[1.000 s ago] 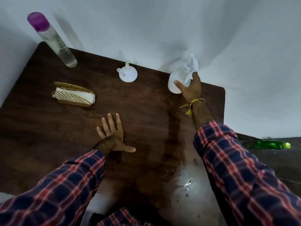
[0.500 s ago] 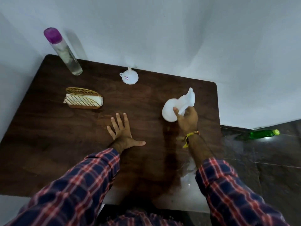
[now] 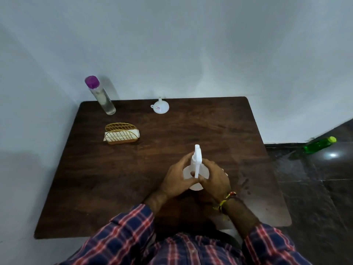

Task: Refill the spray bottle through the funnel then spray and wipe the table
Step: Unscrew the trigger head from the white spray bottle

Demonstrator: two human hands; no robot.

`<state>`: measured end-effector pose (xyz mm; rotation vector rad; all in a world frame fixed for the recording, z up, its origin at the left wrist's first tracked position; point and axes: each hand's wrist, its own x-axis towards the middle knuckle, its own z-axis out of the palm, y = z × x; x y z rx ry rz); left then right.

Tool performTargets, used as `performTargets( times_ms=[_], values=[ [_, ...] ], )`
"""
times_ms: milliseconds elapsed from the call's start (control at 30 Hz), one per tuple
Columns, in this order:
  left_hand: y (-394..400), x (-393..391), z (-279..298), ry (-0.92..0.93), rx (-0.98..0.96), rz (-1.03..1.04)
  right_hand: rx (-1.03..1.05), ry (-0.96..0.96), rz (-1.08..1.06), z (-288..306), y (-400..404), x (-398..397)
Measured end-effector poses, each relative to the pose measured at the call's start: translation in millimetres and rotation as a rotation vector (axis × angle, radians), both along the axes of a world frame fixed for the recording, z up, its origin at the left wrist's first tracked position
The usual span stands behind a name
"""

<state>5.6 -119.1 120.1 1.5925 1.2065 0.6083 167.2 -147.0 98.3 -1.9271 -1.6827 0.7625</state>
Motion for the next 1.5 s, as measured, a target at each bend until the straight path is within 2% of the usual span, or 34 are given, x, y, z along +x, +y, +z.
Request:
performTargets(
  times_ms=[100,167,300,400,533,600,733,833,900,933,1033,1067,1100,1167,1233,1300,1367,1400,1433,1500],
  values=[
    [-10,5,-2,-0.035,-0.024,-0.01,0.012,-0.056,0.005,1,-1,-8],
    [-18,13,-9,0.019,-0.025,-0.056,-0.047,-0.076,0.0,-1,1,-8],
    [-22,27,-8,0.103,0.173,0.212,-0.007,-0.217,0.096,-7,-3,-7],
    [-20,32,-3,0.167,0.319,0.259,-0.053,-0.074,0.057,-13,-5,-7],
    [-18,28,-5,0.179,0.298,0.252,-0.103,0.055,0.075,-31,-2,-1],
    [-14,24,4,0.088,0.236,0.309,-0.096,0.21,0.06,-35,-1,5],
    [10,9,28,-0.191,0.043,0.483,-0.296,0.845,-0.164,-10,11,22],
    [17,2,35,-0.293,-0.083,0.545,-0.454,1.07,-0.153,6,19,32],
    [16,3,36,-0.273,-0.111,0.614,-0.458,1.03,-0.151,13,17,24],
    [16,4,37,-0.296,-0.142,0.671,-0.373,0.957,-0.182,15,14,16],
    [22,7,43,-0.459,-0.273,0.845,0.049,0.648,-0.298,18,4,-4],
    [25,6,45,-0.49,-0.286,0.868,0.142,0.551,-0.275,17,1,-6],
    [28,4,49,-0.515,-0.282,0.862,0.179,0.549,-0.235,17,0,-6],
    [32,0,58,-0.586,-0.252,0.789,0.047,0.775,-0.198,24,5,-2],
    [33,-6,64,-0.621,-0.201,0.654,-0.3,1.107,-0.266,37,11,4],
    [33,-10,65,-0.57,-0.159,0.506,-0.714,1.259,-0.218,49,11,10],
    [33,-11,64,-0.51,-0.149,0.446,-0.863,1.338,-0.259,52,10,10],
    [32,-10,64,-0.511,-0.155,0.477,-0.821,1.339,-0.303,54,8,6],
    [32,-8,66,-0.53,-0.167,0.538,-0.663,1.319,-0.345,53,5,2],
    [32,-5,68,-0.626,-0.227,0.705,-0.161,1.076,-0.392,45,2,-2]
  ],
)
